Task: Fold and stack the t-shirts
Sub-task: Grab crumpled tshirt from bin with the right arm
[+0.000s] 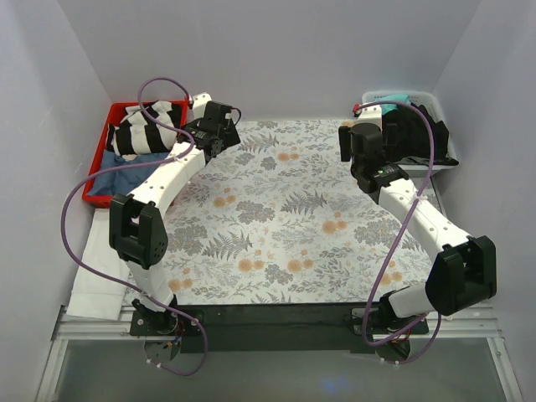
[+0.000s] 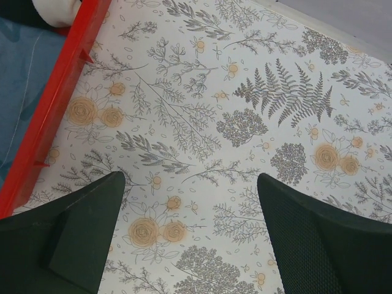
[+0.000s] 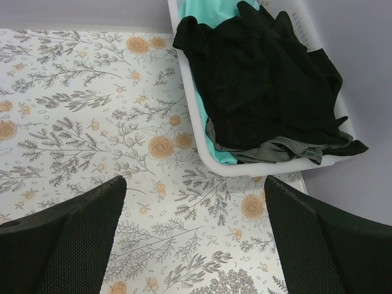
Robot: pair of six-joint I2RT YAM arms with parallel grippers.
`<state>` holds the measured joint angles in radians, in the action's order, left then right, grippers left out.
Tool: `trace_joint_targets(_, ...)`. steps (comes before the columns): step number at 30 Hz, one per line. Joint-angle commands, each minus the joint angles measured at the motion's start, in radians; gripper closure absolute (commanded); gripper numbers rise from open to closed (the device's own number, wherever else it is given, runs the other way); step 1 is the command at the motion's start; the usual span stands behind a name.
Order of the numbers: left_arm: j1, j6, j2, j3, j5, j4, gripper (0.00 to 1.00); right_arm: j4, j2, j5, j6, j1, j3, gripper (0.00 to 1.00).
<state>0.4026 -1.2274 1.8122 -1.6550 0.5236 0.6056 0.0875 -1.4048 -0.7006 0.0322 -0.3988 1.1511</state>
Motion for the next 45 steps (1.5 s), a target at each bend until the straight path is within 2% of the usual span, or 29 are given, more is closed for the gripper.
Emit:
trace_joint_targets(1,0.001,0.011,-0.019,0.018,-0.017,-0.021,0.11,-0.022,0.016,0.045,0.024,0.005,0.013,0.02)
trace_joint_targets(6,0.002,0.006,-0.020,0.027,-0.022,-0.032,0.11,-0.055,0.004,-0.017,0.002,0.031,0.022,0.02)
trace_joint_targets(9,0.002,0.000,-0.027,0.031,-0.023,-0.032,0.11,-0.033,-0.023,0.021,-0.026,0.109,0.071,0.02)
trace_joint_targets(10,0.002,-0.001,-0.030,0.037,-0.023,-0.035,0.11,-0.016,-0.034,0.050,-0.082,0.179,0.111,0.02)
trace_joint_targets(14,0.002,-0.004,-0.048,0.054,-0.025,-0.046,0.11,0.034,-0.111,0.339,-0.149,0.351,0.218,0.22)
trace_joint_targets(16,0.002,-0.006,-0.059,0.063,-0.020,-0.055,0.11,0.067,-0.192,0.365,-0.137,0.388,0.271,0.25)
trace_joint_targets(17,0.002,-0.006,-0.062,0.075,-0.020,-0.066,0.11,0.081,-0.224,0.362,-0.112,0.388,0.335,0.25)
trace_joint_targets(20,0.002,-0.004,-0.067,0.086,-0.019,-0.076,0.11,0.103,-0.327,0.343,-0.083,0.388,0.389,0.26)
trace_joint_targets(24,0.002,0.000,-0.060,0.089,-0.010,-0.079,0.12,-0.020,-0.315,0.355,-0.075,0.390,0.328,0.24)
trace_joint_targets(30,0.002,-0.014,-0.062,0.126,-0.013,-0.102,0.12,-0.171,-0.293,0.300,-0.101,0.362,0.230,0.30)
trace_joint_targets(34,0.002,-0.011,-0.054,0.135,-0.011,-0.113,0.12,-0.177,-0.333,0.256,-0.107,0.334,0.200,0.33)
trace_joint_targets(40,0.002,-0.007,-0.047,0.138,-0.002,-0.115,0.12,-0.209,-0.433,0.216,-0.133,0.334,0.223,0.36)
trace_joint_targets(45,0.002,-0.006,-0.042,0.147,0.003,-0.119,0.12,-0.219,-0.549,0.159,-0.126,0.337,0.320,0.37)
